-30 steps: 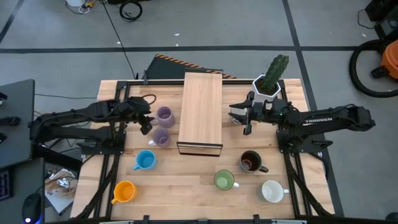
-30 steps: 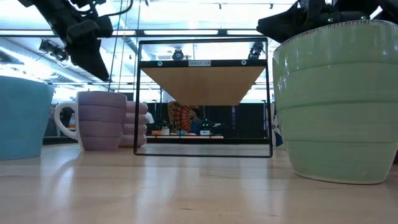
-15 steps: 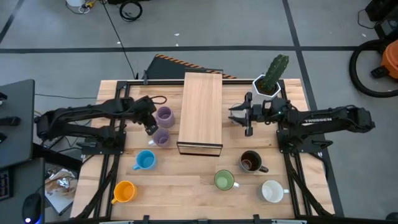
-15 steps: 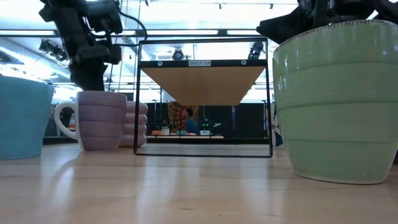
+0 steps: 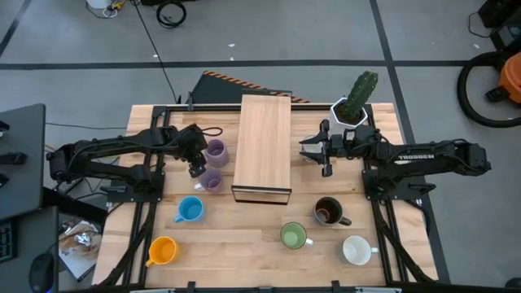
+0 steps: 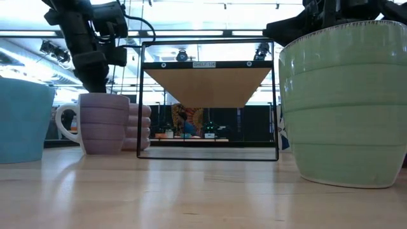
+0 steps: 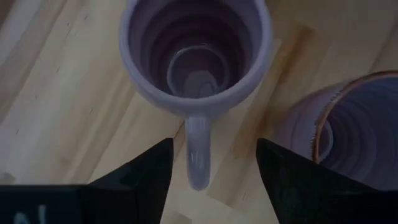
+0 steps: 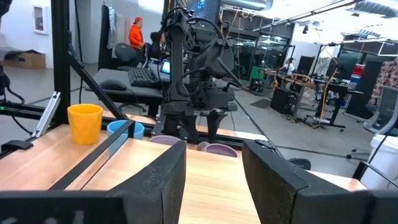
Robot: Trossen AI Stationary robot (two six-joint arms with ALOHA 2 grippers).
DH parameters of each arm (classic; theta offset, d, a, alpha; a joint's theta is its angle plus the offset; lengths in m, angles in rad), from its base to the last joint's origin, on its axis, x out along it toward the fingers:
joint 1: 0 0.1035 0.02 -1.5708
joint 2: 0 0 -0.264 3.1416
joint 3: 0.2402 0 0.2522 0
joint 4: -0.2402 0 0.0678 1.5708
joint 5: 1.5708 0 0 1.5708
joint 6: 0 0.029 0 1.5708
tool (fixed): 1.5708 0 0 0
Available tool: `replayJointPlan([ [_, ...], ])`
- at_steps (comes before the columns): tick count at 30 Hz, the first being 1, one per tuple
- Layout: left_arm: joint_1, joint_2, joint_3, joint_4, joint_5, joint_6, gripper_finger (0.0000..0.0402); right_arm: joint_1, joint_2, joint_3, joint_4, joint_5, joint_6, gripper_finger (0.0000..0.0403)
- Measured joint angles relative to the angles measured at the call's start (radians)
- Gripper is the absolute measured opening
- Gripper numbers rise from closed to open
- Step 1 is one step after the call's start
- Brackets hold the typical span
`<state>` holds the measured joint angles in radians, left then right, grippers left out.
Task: Place coffee mugs
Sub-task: Put the top purple mug on the shelf
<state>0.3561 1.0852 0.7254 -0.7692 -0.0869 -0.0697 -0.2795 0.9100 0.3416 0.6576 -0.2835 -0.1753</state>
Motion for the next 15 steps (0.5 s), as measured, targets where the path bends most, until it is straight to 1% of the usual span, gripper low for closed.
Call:
replayJointPlan([
  [7, 0.000, 0.066, -0.001, 0.063, -0.016, 0.029, 0.0206, 0.010, 0.000, 0.000, 0.000, -0.006, 0.000, 0.0164],
  [10, 0.000, 0.101, -0.001, 0.055, -0.045, 0.030, 0.0194, 0.011, 0.000, 0.000, 0.000, -0.007, 0.011, 0.0164],
  [15, 0.000, 0.144, -0.001, 0.053, -0.047, 0.031, 0.0164, 0.011, 0.000, 0.000, 0.000, -0.007, 0.012, 0.0164],
])
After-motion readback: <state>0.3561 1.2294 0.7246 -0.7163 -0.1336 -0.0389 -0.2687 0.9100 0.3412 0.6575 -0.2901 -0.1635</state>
